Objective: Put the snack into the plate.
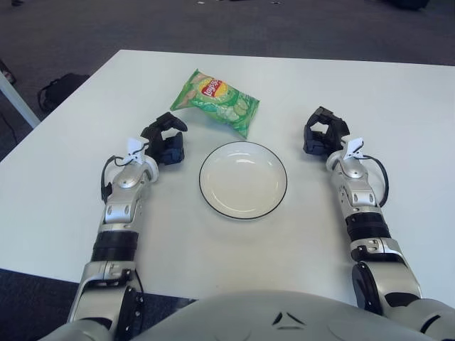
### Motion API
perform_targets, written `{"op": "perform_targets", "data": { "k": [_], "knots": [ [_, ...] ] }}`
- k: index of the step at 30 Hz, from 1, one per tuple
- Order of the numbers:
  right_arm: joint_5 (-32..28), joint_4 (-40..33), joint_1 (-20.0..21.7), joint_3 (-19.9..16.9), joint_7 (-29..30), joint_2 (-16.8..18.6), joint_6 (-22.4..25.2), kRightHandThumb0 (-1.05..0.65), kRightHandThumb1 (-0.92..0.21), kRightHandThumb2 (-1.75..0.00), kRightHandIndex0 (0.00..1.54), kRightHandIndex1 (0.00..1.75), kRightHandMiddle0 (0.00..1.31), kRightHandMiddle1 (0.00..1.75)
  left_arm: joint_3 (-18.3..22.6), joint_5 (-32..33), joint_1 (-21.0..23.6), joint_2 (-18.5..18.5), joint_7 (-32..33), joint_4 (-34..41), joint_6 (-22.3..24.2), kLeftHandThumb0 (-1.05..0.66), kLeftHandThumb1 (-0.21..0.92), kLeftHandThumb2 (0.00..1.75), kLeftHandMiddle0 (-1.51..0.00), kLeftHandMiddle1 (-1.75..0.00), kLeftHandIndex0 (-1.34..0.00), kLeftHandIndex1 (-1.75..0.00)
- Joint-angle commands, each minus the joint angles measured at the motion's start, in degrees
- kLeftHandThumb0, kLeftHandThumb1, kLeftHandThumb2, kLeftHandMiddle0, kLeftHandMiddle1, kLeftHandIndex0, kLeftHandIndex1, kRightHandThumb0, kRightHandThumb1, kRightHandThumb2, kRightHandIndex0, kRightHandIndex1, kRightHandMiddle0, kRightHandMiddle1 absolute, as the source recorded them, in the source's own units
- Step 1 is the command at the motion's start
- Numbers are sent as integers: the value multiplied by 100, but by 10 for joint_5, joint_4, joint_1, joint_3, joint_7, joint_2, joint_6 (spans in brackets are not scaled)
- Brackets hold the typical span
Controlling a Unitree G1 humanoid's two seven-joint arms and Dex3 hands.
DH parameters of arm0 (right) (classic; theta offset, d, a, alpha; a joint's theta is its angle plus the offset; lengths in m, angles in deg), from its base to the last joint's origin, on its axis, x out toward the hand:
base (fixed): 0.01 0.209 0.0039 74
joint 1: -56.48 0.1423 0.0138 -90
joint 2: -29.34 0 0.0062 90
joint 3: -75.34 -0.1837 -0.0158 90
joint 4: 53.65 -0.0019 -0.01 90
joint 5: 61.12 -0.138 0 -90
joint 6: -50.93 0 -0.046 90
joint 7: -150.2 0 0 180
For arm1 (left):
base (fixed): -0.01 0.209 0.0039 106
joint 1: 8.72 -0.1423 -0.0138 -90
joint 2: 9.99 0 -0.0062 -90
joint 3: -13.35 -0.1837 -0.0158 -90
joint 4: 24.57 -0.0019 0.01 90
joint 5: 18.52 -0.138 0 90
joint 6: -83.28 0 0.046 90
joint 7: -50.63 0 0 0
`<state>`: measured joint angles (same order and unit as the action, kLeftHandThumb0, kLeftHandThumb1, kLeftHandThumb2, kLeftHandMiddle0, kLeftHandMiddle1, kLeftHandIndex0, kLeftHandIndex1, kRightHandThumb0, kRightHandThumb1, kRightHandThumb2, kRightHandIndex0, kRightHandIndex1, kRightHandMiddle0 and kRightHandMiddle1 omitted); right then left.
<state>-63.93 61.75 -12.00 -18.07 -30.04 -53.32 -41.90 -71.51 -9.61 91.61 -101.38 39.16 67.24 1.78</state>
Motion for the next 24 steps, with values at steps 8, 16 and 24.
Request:
{"op": "perform_targets", "data": {
  "k": [8, 16, 24],
  "knots": [
    [45, 98, -21, 25, 15, 5, -15, -50, -27, -137, 134, 175, 65, 175, -16, -127, 45, -92, -2, 54, -39, -45, 42, 118, -105, -175, -53, -175],
    [69, 124, -15, 35, 30, 3, -41, -50, -26, -138, 135, 175, 66, 175, -40, -225, 87, -108, 27, 47, -106, -44, 45, 114, -95, -175, -50, -175],
    [84, 135, -11, 42, 44, 0, -46, -51, -25, -139, 135, 175, 67, 175, -58, -312, 130, -115, 58, 48, -142, -43, 48, 110, -85, -175, -48, -175]
  ]
}}
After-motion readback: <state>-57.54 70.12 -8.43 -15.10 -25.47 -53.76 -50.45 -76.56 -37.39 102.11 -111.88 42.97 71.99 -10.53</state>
